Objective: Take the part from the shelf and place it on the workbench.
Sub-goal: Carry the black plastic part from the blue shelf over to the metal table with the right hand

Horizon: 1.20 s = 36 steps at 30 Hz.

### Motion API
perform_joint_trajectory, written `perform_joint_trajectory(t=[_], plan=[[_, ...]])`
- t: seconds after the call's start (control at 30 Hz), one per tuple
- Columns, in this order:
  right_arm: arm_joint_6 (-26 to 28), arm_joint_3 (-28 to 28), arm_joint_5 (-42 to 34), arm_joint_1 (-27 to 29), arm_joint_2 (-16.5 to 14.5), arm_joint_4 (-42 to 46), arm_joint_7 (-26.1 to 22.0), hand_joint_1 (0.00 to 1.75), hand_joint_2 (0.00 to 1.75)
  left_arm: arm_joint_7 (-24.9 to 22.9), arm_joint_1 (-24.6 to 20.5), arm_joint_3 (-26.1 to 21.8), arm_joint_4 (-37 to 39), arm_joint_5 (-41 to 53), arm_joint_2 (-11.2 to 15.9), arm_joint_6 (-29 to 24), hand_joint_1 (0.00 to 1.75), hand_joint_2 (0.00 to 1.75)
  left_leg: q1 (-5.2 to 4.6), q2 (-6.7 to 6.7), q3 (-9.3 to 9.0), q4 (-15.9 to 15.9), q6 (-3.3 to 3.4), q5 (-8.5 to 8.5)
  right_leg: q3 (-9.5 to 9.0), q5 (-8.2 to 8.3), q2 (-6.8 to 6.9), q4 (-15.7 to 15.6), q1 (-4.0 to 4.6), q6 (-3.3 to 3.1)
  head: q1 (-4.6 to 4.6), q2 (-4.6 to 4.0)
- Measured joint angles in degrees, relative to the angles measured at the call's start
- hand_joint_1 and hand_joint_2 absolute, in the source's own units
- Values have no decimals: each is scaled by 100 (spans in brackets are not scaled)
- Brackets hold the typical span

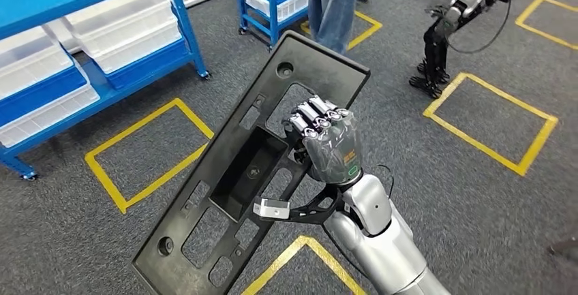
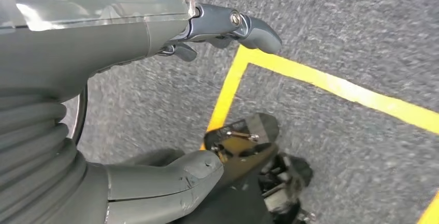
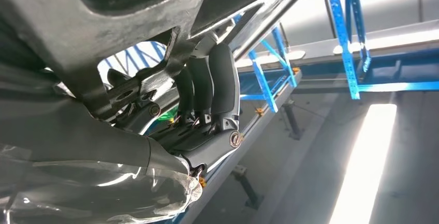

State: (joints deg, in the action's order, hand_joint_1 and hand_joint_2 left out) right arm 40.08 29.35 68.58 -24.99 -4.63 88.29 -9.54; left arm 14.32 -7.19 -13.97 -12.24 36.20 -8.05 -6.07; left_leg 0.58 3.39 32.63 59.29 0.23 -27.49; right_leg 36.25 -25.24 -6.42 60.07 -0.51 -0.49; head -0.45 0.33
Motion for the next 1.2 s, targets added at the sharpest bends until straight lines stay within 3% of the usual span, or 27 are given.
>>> perform_joint_trajectory(t=[0.03, 0.07, 0.13, 0.2, 0.27, 0.3, 0.33, 0.4, 0.47, 0.53, 0.57, 0.63, 0.7, 0.73, 0.77, 0.8, 0.87, 0.93, 1.0, 1.07, 1.13, 1.2], plan=[[1, -1, 2, 3, 2, 4, 0, 175, 175, -2, -3, -2, 0, 2, 2, -1, 0, 175, 2, -51, -8, -32, 29, 18, 21, 22, -51, -13, -7, 43, 0, 0], [1, -2, 4, 5, 4, 9, 0, 175, 175, -3, -7, -4, 0, 7, 3, -1, 0, 175, 7, -114, -16, -73, 67, 47, 40, 10, -14, -2, -5, 73, 1, 0], [1, -5, 4, -4, 10, 21, -1, 175, 175, -4, -23, -7, 0, 23, 2, -1, 0, 175, 22, -241, -30, -156, 147, 107, 161, -183, 237, 247, 15, 121, 8, 0], [1, -7, -1, -10, 14, 27, 0, 175, 175, -5, -15, -12, 0, 36, 4, -1, 0, 175, 6, -375, -25, -170, 181, 122, 443, -553, 515, 889, 10, 152, 15, 0], [1, -7, -5, -5, 19, 26, 1, 175, 175, -8, 8, -21, 0, 43, 9, 1, 0, 175, -2, -524, -8, -161, 187, 117, 679, -737, 596, 1419, -10, 174, 15, 0], [1, -8, -5, -2, 23, 26, 1, 175, 175, -9, 11, -24, 0, 50, 10, 2, 0, 175, -1, -597, -1, -154, 183, 112, 663, -672, 620, 1413, -18, 180, 16, 0], [1, -8, -5, -3, 26, 26, 1, 175, 175, -9, 6, -26, 0, 62, 8, 3, 0, 175, 0, -664, 2, -141, 175, 102, 538, -521, 660, 1198, -24, 181, 16, 0], [1, -9, -5, -16, 28, 27, 4, 175, 175, -9, -12, -26, 0, 89, 2, 6, 0, 175, -13, -777, 3, -97, 131, 62, 130, -217, 889, 464, 0, 164, 17, 0], [1, -8, 0, -32, 29, 29, 14, 175, 175, -9, -25, -27, 0, 107, -1, 8, 0, 175, -43, -870, -2, -60, 71, 21, -78, -132, 1039, 41, 34, 104, 14, 0], [1, -8, 11, -37, 30, 32, 28, 175, 175, -10, -30, -27, 0, 115, -2, 8, 0, 175, -56, -982, -23, -58, 19, 1, -65, -137, 934, 9, 49, 34, 11, 0], [1, -9, 16, -38, 31, 36, 33, 175, 175, -10, -37, -27, 0, 117, -3, 8, 0, 175, -43, -968, -29, -40, -15, -28, -63, -126, 870, 0, 44, 5, 12, 0], [1, -9, 22, -52, 30, 42, 47, 175, 175, -7, -52, -26, 0, 126, -3, 7, 0, 175, -13, -744, 59, 210, -73, -231, -68, -101, 742, -21, 24, -56, 8, 0], [0, -9, 23, -66, 29, 43, 61, 175, 175, -4, -47, -26, 0, 134, -3, 4, 0, 175, 0, -476, 353, 868, -97, -586, -71, -90, 611, -23, 20, -94, 6, 0], [-1, -9, 23, -67, 29, 42, 64, 175, 175, -4, -36, -26, 0, 134, -3, 3, 0, 175, 0, -428, 528, 1230, -94, -719, -70, -88, 536, -19, 30, -103, 6, 0], [-1, -9, 24, -66, 30, 40, 67, 175, 175, -4, -26, -26, 0, 133, -3, 2, 0, 175, -1, -406, 655, 1471, -82, -758, -71, -88, 455, -13, 43, -106, 6, 0], [-2, -9, 25, -65, 31, 39, 68, 175, 175, -4, -21, -26, 0, 129, -3, 1, 0, 175, -3, -391, 701, 1521, -60, -688, -72, -88, 372, -5, 55, -107, 6, 0], [-2, -9, 26, -66, 31, 39, 68, 175, 175, -4, -24, -27, 0, 122, -3, 1, 0, 175, -15, -298, 508, 998, 16, -284, -78, -88, 215, 7, 69, -107, 7, 0], [-2, -9, 27, -68, 31, 39, 68, 175, 175, -2, -24, -32, 0, 121, 4, 0, 0, 175, -22, -13, 221, 313, 111, 27, -69, -81, 80, 10, 57, -91, 9, 0], [-1, -8, 27, -65, 32, 35, 68, 175, 175, 0, -25, -36, 0, 122, 12, -3, 0, 175, -38, 155, 97, 31, 159, 72, -29, -54, -36, 4, 12, -42, 7, 0], [1, -8, 27, -63, 33, 35, 69, 175, 175, 2, -37, -37, 0, 122, 7, -4, 0, 175, -36, 53, 56, -71, 166, 97, 0, -20, -140, -25, -7, 30, 4, 0], [2, -9, 27, -74, 38, 42, 69, 175, 175, 6, -50, -38, 0, 122, -1, -6, 0, 175, -3, -93, 1, -204, 188, 154, 57, -123, 42, 88, 29, 91, 11, 0], [1, -9, 26, -90, 43, 44, 72, 175, 175, 11, -48, -39, 0, 122, -9, -8, 0, 175, 2, -250, -30, -272, 206, 188, 291, -442, 402, 606, 45, 134, 23, 0]])
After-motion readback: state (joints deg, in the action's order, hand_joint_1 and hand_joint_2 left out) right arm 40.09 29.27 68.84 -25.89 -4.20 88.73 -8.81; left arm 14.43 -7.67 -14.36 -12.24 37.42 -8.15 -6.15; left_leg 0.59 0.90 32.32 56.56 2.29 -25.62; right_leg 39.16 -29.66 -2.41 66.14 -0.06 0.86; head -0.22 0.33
